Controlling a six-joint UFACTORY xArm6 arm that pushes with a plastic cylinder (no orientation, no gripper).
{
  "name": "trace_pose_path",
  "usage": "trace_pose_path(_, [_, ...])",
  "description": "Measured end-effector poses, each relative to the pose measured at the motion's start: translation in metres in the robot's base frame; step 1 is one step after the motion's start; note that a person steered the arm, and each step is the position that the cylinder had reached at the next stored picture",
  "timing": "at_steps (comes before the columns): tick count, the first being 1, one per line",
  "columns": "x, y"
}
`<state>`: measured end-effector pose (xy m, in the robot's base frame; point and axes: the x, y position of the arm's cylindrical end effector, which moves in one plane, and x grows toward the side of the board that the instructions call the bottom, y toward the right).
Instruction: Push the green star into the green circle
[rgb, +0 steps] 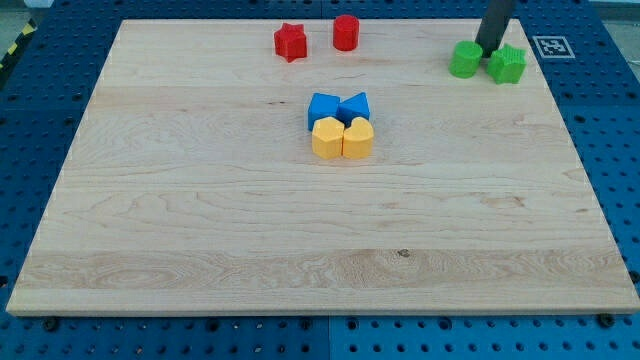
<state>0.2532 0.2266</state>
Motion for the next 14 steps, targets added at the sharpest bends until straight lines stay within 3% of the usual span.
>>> trace_pose_path(1, [-0.035, -0.012])
trace_pose_path(2, [-0.039, -0.074])
trace_pose_path(4, [0.014, -0.078])
trace_pose_path(7, [0.047, -0.078])
trace_pose_path(9, [0.022, -0.102])
trace_pose_path(11, [-0.019, -0.073])
trace_pose_path(14, [-0.011, 0.001])
